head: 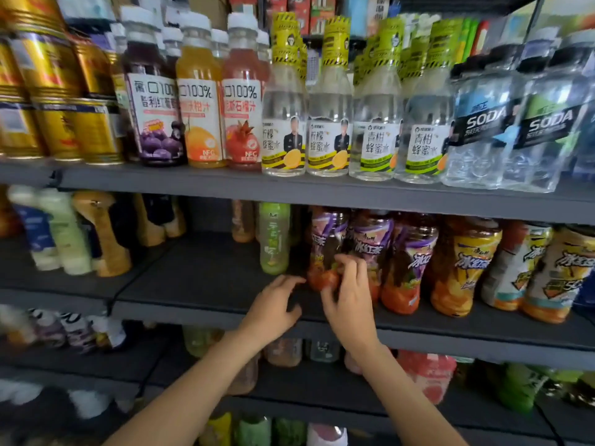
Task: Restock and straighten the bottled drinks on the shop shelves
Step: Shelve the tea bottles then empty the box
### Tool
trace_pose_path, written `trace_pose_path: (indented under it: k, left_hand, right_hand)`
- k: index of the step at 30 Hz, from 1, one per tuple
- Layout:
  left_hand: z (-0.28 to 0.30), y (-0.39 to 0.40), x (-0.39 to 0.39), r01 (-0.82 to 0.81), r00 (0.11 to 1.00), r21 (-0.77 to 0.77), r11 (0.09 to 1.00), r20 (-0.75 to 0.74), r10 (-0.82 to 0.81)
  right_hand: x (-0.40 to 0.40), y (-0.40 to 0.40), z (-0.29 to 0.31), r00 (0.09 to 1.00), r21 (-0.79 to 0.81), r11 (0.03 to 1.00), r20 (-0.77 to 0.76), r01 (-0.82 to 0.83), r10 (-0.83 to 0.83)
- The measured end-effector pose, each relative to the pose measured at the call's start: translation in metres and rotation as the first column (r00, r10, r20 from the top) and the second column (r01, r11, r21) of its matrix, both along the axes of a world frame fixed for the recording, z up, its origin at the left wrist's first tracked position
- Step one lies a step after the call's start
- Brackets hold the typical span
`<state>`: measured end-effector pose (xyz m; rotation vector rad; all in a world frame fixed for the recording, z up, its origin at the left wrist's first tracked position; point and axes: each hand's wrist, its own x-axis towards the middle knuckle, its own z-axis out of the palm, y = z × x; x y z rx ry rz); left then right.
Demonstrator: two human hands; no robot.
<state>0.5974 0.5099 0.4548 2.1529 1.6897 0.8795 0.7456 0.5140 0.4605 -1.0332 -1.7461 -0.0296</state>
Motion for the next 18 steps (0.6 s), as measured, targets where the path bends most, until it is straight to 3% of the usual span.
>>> trace_pose_path:
  k: [4,7,10,13,18]
  left_hand:
    - [-0.028,-0.052,-0.067,-0.183,0.981,0.024,0.983,0.073,0.18]
    - [-0.057,-0.107,-0.135,-0.35,0.922,-0.054,0.935,0.158,0.354]
    - [-0.093,-0.177,-0.211,-0.477,0.809,-0.257,0.84,0.245,0.534]
    - [-0.129,-0.255,-0.289,-0.593,0.622,-0.414,0.691,0.31,0.719]
    - [-0.178,-0.403,-0.415,-0.657,0.54,-0.584,0.476,0.076,0.838]
  right_hand:
    - [-0.067,-0.018,-0.012,0.981,-0.163,0.976,0.102,-0.146,0.163]
    - [-0.134,-0.047,-0.032,0.918,-0.321,0.913,0.217,-0.254,0.331]
    - [-0.213,-0.088,-0.058,0.775,-0.468,0.817,0.356,-0.336,0.522]
    - [-0.295,-0.136,-0.084,0.61,-0.6,0.702,0.407,-0.383,0.68]
    - [-0.416,-0.222,-0.139,0.478,-0.71,0.592,0.397,-0.381,0.784]
